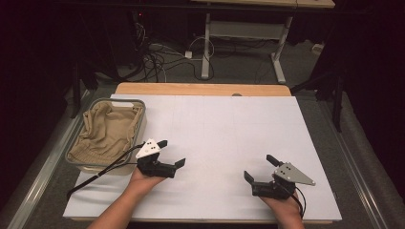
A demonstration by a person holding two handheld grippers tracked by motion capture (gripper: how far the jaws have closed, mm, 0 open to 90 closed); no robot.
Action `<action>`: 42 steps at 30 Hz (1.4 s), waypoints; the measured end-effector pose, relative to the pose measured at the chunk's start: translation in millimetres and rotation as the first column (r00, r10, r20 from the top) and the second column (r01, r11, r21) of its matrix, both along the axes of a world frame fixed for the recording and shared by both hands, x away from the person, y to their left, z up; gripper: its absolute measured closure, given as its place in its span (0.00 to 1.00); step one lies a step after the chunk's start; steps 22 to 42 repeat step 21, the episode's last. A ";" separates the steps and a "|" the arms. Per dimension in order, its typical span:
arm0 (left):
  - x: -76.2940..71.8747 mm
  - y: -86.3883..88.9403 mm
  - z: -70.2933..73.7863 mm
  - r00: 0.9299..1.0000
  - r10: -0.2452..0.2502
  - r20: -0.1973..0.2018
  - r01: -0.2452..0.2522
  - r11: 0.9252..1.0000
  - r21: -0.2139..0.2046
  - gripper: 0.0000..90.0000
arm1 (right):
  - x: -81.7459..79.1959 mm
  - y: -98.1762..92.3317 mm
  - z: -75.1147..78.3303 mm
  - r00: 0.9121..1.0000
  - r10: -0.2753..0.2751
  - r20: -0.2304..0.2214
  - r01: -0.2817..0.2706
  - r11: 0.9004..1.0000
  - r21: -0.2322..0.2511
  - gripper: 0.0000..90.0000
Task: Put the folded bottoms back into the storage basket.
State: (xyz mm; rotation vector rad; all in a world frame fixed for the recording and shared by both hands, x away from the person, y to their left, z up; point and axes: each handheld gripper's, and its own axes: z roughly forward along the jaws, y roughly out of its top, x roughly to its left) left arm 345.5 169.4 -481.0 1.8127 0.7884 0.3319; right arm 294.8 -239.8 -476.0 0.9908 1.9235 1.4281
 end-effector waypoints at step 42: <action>-16.9 12.2 -6.2 0.998 -0.017 0.062 0.021 0.997 -0.074 0.00 | -19.6 0.6 1.9 0.997 -0.040 0.063 0.039 0.999 0.011 0.01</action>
